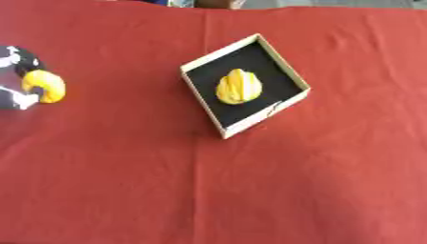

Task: Pick up objects on the table and place them in the box.

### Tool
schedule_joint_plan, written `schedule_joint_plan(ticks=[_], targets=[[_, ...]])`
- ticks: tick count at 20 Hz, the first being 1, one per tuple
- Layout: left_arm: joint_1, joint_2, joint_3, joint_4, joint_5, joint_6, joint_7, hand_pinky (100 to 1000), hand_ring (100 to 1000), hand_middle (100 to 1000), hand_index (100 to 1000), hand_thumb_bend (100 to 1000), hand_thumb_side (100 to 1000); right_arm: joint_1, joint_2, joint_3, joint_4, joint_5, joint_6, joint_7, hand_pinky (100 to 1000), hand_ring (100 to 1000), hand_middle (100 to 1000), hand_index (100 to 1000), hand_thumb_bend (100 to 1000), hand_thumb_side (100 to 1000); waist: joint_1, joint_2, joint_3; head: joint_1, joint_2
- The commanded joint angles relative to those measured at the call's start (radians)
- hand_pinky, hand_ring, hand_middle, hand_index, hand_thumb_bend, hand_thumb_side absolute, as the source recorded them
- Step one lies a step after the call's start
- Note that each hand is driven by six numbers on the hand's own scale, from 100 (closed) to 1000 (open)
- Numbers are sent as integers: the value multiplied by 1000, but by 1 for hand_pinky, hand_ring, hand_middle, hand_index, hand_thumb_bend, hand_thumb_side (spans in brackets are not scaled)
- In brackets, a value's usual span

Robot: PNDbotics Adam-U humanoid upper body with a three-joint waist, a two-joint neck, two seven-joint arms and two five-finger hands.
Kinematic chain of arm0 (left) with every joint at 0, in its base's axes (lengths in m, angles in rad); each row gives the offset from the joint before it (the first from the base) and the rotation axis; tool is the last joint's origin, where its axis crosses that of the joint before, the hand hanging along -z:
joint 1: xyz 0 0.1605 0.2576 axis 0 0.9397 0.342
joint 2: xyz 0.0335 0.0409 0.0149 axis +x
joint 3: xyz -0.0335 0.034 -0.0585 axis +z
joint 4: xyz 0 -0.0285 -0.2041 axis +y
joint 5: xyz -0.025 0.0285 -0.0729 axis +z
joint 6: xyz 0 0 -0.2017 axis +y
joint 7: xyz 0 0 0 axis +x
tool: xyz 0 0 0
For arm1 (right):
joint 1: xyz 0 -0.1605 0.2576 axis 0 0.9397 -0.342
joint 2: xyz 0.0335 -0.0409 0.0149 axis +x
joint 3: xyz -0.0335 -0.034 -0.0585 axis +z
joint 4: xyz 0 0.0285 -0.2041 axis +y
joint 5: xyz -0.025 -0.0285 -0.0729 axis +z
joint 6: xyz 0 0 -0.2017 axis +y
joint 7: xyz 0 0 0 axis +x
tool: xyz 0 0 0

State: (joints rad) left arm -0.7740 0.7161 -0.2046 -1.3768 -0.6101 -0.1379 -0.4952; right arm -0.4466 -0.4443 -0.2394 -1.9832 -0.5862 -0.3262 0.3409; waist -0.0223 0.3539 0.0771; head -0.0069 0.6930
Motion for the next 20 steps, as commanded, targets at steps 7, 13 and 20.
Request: schedule_joint_plan(ticks=[7,13,20], targets=[[-226,-187,-79,-195,-89,-31,12,710,672,591,714,100,100,-25,-33,2,-17,-26,-28,-14,936,882,690,827,100,549,-15,-36,-3,32,0],[-324,-385,-97,-73,-189,-55,43,711,664,588,716,100,100,-49,-15,12,-17,-44,-32,-11,935,880,690,827,100,550,-24,-32,-40,76,-7],[-351,-490,-91,75,-248,-81,83,717,661,601,736,100,100,-81,25,20,-17,-69,-26,-4,934,880,691,827,100,553,-38,-21,-111,133,-19]])
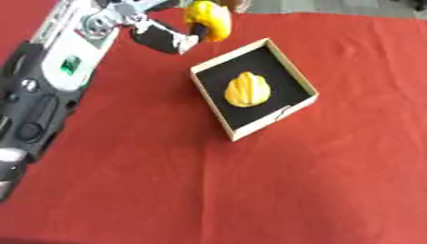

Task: Pick up objects on the table and place them in the box.

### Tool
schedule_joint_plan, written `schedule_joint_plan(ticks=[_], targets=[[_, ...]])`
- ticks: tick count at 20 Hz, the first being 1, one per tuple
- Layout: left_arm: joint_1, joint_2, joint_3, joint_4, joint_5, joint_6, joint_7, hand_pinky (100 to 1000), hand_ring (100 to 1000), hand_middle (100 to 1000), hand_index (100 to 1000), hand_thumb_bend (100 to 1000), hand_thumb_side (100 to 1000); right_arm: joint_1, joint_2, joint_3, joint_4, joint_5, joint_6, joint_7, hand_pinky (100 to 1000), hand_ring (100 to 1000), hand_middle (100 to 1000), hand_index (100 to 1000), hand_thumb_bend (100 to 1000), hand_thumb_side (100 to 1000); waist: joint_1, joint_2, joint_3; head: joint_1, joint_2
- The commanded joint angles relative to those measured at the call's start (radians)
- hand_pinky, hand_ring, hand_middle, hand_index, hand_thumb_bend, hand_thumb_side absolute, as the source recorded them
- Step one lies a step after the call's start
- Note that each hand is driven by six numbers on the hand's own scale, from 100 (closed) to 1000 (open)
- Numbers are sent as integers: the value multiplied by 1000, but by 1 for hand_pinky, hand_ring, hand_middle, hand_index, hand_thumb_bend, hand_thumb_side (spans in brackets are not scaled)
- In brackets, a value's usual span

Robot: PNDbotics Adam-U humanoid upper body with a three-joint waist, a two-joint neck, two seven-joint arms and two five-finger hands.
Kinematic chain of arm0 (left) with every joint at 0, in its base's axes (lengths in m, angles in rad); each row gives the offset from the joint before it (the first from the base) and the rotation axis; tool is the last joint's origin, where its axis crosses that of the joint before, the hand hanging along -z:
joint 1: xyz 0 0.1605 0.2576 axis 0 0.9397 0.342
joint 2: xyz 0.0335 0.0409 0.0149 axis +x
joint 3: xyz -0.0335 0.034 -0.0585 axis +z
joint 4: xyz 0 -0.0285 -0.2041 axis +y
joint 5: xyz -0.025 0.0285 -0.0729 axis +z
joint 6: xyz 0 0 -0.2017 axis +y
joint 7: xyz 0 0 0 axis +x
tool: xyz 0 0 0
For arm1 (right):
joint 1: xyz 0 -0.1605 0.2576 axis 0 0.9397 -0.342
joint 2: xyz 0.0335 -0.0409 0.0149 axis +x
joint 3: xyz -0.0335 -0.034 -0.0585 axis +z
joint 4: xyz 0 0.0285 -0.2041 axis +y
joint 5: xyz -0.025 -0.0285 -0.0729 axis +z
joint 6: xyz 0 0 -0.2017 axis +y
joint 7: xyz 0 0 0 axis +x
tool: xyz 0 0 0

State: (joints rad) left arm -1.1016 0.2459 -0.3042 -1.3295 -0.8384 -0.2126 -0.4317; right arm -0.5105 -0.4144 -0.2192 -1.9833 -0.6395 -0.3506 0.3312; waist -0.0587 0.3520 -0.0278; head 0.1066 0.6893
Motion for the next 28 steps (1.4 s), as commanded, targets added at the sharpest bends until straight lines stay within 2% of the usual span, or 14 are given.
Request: schedule_joint_plan(ticks=[1,6,8,10,12,13,15,17,18,20,22,25,27,28], targets=[[-22,-29,11,45,-30,-8,30,717,660,602,737,100,100,-20,-1,0,-17,-18,-2,7,934,880,691,826,100,553,-3,-18,-14,26,-16],[-3,-65,20,129,-103,-6,108,728,681,627,764,100,155,-25,17,2,-17,-25,8,13,936,881,691,826,100,556,-3,-13,-34,41,-21],[6,-72,21,162,-140,-9,124,748,709,661,791,100,146,-25,21,3,-17,-25,14,15,936,882,690,826,100,558,-1,-11,-35,39,-21],[13,-76,24,189,-169,-13,130,796,767,727,846,100,186,-24,24,3,-17,-24,19,17,937,883,690,826,100,559,2,-9,-35,37,-20],[19,-78,26,207,-193,-24,130,881,857,810,925,188,251,-23,26,2,-17,-23,24,18,937,883,690,826,100,559,4,-8,-34,35,-21],[21,-79,26,214,-205,-30,129,925,903,852,960,300,295,-23,26,3,-17,-23,25,18,937,883,690,825,100,555,4,-8,-33,34,-21],[26,-79,26,226,-233,-46,115,997,970,908,1000,455,384,-22,26,3,-17,-23,25,20,937,883,689,824,100,558,4,-8,-32,33,-18],[28,-80,30,232,-257,-57,103,997,970,908,1000,455,384,-21,26,3,-17,-22,25,21,937,883,689,824,100,558,4,-8,-31,33,-16],[29,-77,32,231,-269,-57,100,1000,1000,953,1000,540,525,-19,27,3,-17,-21,27,21,938,884,689,824,100,559,4,-9,-30,32,-14],[31,-72,39,218,-293,-50,106,1000,1000,951,1000,562,601,-15,27,4,-17,-19,29,23,938,884,689,824,100,559,5,-9,-27,29,-11],[33,-66,45,204,-300,-38,120,1000,1000,944,1000,575,631,-12,26,3,-17,-18,30,24,938,884,689,824,100,558,6,-10,-24,25,-9],[37,-61,51,185,-282,-27,136,1000,1000,934,1000,563,617,-10,25,4,-17,-17,30,26,938,884,688,824,100,558,6,-12,-22,21,-9],[41,-57,55,164,-251,-20,145,1000,1000,924,1000,524,585,-9,24,4,-17,-17,31,25,938,884,688,824,100,558,7,-13,-21,19,-8],[43,-54,60,144,-228,-15,154,1000,1000,909,1000,474,557,-8,23,4,-17,-16,31,25,937,884,688,824,100,557,8,-14,-20,18,-7]])
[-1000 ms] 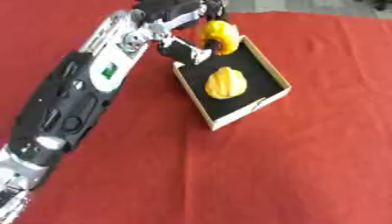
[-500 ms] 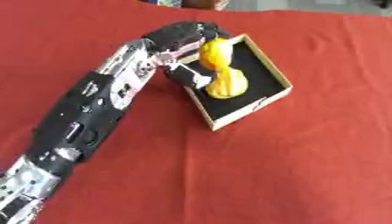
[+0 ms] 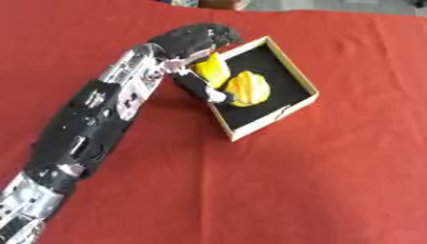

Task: Pick up objects on the table and place them in the box.

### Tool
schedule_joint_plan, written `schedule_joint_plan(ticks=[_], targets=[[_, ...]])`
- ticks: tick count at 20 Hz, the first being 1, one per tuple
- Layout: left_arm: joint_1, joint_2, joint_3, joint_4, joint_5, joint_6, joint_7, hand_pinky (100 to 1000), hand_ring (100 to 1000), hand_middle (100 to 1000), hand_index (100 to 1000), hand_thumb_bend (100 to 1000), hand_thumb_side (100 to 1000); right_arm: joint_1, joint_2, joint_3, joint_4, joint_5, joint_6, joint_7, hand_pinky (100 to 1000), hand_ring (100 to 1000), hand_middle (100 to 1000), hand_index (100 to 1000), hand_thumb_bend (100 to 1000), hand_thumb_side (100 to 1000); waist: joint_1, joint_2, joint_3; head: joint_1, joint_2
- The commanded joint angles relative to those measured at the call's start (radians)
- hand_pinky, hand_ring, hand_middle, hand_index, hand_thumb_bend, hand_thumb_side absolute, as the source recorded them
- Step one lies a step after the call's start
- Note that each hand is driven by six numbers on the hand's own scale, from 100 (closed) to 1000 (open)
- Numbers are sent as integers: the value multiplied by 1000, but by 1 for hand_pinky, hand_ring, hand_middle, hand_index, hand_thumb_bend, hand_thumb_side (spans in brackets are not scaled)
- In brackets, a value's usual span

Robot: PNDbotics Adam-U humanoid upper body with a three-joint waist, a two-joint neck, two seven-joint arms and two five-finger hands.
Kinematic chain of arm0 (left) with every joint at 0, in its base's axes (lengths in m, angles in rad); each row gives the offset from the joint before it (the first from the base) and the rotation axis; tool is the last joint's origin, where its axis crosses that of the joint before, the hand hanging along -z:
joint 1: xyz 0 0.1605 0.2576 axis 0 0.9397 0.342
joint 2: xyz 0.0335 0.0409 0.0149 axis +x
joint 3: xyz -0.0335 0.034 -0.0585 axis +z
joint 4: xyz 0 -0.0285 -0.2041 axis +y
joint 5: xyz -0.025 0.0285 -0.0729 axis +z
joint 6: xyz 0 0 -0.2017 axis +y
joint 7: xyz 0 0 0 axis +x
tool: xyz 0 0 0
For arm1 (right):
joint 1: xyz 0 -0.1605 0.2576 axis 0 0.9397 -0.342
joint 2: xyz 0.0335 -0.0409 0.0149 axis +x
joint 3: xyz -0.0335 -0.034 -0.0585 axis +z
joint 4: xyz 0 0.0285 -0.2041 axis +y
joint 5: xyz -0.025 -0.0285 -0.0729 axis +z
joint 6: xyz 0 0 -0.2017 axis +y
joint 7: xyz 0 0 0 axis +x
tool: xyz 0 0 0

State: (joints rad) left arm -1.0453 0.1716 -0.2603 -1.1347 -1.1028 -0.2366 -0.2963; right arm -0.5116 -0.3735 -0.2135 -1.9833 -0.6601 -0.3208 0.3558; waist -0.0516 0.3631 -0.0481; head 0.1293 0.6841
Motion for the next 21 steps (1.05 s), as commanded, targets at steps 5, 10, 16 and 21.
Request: schedule_joint_plan(ticks=[5,10,16,21], targets=[[-2,101,60,-256,246,91,97,975,933,834,910,239,538,-1,-45,-19,-17,6,-25,-23,933,878,689,824,100,557,8,-33,18,-28,7],[88,289,130,-545,632,220,183,853,829,711,829,100,534,28,-86,-40,-17,30,-46,-58,932,878,690,824,100,554,22,-46,62,-81,16],[317,595,268,-827,1054,193,372,821,777,712,837,100,476,49,-122,-59,-17,57,-78,-85,929,878,692,824,100,553,19,-43,104,-143,0],[555,706,372,-864,1167,36,596,833,799,739,854,126,459,67,-140,-78,-17,79,-107,-109,928,878,693,825,100,545,3,-32,127,-169,-18]])
